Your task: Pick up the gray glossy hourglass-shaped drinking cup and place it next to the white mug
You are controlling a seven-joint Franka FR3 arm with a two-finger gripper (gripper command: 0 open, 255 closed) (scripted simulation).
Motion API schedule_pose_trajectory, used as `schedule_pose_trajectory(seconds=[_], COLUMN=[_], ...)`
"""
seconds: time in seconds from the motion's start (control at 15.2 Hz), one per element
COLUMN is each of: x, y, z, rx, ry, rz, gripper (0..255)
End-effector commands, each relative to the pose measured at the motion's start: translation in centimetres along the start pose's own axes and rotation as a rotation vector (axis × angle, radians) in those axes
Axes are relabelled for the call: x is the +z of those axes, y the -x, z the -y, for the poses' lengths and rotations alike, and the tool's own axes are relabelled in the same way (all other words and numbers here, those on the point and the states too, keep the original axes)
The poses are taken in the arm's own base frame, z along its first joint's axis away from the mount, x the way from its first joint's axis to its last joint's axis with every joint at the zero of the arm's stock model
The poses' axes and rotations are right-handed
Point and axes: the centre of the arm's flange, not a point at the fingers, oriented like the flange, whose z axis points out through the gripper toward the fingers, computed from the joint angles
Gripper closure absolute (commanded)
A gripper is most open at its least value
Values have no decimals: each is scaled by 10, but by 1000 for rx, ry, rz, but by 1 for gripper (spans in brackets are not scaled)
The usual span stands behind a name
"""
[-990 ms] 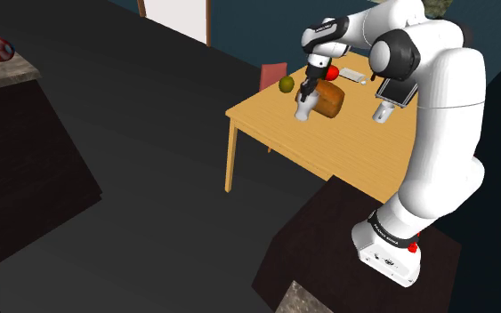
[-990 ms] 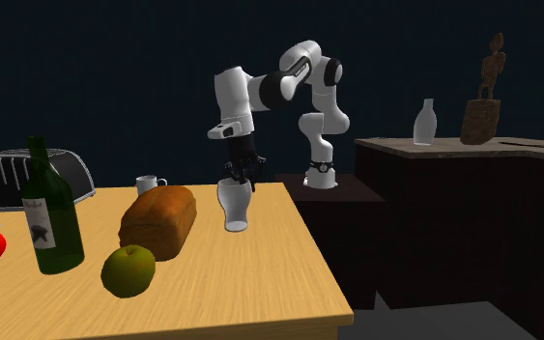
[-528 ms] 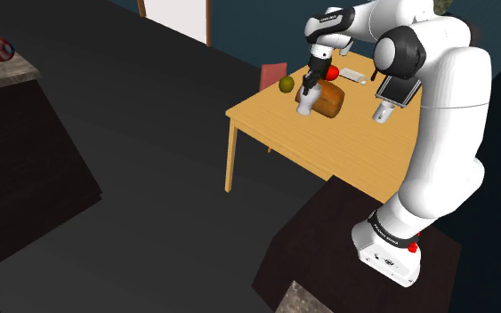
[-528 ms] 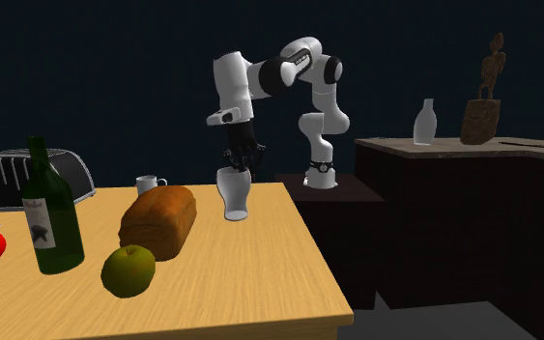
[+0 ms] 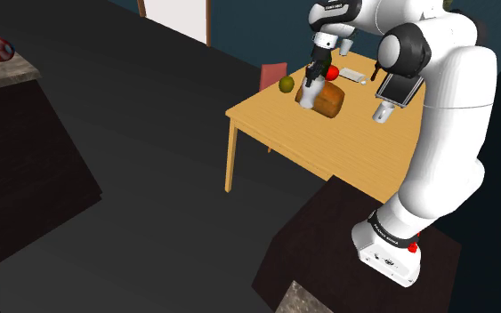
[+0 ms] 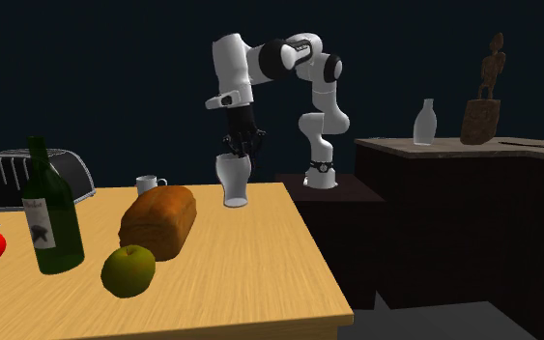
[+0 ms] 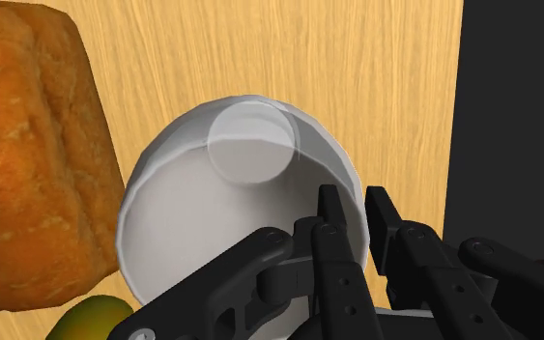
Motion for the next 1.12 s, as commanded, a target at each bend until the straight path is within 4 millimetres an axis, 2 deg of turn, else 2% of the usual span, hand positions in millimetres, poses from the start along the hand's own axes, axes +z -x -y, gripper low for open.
schedule_pose_trajectory(seconds=[0.0,1.06], x=[-11,-94], y=[0,4], z=[2,15], rx=[0,0], ry=[0,0], rz=[0,0], gripper=[255,255])
